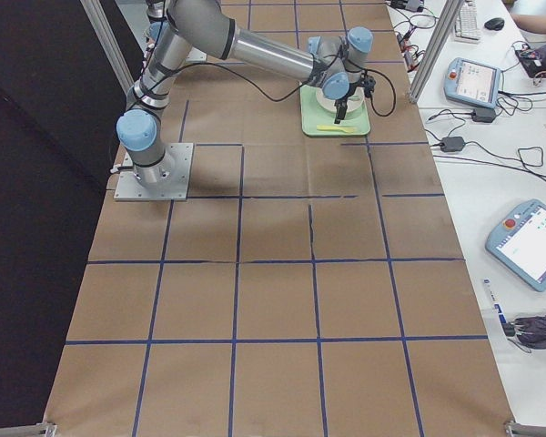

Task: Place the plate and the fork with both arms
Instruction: 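Open the right gripper to release the fork and lift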

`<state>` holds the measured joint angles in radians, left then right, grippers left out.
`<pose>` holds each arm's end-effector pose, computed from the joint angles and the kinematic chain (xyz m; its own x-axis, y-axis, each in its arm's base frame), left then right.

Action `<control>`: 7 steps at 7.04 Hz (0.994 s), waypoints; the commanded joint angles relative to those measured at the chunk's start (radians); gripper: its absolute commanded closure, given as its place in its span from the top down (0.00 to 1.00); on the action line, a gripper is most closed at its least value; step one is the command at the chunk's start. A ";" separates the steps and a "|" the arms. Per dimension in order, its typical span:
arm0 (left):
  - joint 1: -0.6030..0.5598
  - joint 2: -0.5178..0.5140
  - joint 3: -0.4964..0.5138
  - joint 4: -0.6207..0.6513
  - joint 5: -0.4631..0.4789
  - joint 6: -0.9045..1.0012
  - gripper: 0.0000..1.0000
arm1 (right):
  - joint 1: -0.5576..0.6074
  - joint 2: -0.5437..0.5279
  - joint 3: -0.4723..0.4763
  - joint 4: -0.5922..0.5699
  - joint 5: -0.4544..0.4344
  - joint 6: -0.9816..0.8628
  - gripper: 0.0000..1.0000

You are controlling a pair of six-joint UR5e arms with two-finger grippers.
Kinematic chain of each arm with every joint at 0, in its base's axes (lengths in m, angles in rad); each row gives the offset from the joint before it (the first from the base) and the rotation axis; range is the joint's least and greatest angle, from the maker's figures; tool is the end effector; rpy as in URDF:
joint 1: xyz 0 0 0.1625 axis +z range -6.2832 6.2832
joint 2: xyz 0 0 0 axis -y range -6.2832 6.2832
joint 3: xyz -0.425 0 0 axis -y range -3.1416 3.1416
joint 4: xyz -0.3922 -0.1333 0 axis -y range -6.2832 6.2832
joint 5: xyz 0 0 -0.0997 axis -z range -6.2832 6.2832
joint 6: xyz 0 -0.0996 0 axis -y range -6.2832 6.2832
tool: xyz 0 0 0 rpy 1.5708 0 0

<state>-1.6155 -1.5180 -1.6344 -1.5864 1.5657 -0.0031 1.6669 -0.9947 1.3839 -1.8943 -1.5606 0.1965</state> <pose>-0.1545 -0.4603 0.4805 -0.9991 0.0415 0.0050 0.0416 0.9988 0.0264 0.1996 -0.6713 0.2642 -0.9949 0.1005 0.0028 0.1004 0.9927 0.0664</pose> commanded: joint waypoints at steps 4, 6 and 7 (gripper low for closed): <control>0.002 0.001 -0.001 0.002 -0.001 0.002 1.00 | -0.098 -0.342 0.007 0.427 -0.003 -0.152 1.00; 0.002 -0.004 -0.001 0.002 -0.001 0.002 1.00 | -0.119 -0.479 0.122 0.451 -0.006 -0.178 1.00; 0.002 -0.005 -0.001 0.003 -0.001 0.002 1.00 | -0.149 -0.551 0.203 0.425 -0.004 -0.190 1.00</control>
<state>-1.6138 -1.5209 -1.6352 -1.5845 1.5647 -0.0016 1.5447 -1.4587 1.4984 -1.4557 -1.5655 0.0226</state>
